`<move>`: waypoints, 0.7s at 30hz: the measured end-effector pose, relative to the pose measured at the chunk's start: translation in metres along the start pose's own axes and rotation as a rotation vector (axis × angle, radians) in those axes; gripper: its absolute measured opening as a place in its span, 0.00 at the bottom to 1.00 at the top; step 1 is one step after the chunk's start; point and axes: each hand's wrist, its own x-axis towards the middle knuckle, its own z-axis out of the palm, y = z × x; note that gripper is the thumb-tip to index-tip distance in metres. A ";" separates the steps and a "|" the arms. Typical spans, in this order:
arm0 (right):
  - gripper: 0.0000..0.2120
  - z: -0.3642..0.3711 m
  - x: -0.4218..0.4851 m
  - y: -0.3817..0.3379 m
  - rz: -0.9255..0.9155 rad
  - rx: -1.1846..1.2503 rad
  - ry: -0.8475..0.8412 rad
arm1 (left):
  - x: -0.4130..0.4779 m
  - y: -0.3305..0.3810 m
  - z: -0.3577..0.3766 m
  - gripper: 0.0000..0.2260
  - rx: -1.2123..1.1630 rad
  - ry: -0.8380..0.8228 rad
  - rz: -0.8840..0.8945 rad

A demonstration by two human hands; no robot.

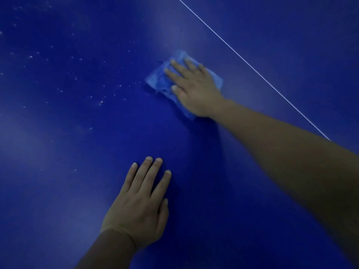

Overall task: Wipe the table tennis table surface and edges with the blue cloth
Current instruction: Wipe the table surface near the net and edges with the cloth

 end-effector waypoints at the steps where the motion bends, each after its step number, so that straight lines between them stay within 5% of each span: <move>1: 0.27 -0.001 -0.007 0.027 0.028 -0.066 0.008 | 0.000 0.000 0.000 0.25 -0.001 -0.001 0.000; 3: 0.26 -0.003 -0.020 0.093 0.313 -0.151 0.042 | 0.001 0.001 -0.001 0.25 -0.006 -0.008 0.003; 6: 0.26 -0.011 -0.012 0.132 0.834 0.053 0.088 | 0.002 0.001 -0.001 0.26 -0.004 -0.014 0.004; 8: 0.26 -0.011 0.021 0.101 0.734 0.065 0.134 | 0.001 -0.001 -0.002 0.26 -0.002 -0.021 0.004; 13: 0.26 -0.007 0.053 -0.050 0.053 -0.016 0.059 | 0.000 0.000 -0.001 0.26 0.007 -0.019 0.001; 16: 0.26 -0.003 0.035 -0.021 -0.034 -0.080 0.019 | 0.000 -0.001 0.000 0.26 0.007 -0.021 -0.001; 18: 0.28 -0.005 0.026 0.045 0.221 -0.159 0.066 | 0.000 -0.001 0.001 0.26 0.003 -0.024 0.000; 21: 0.26 -0.012 0.020 0.096 0.785 0.102 0.136 | 0.000 -0.001 0.001 0.26 -0.016 -0.020 0.001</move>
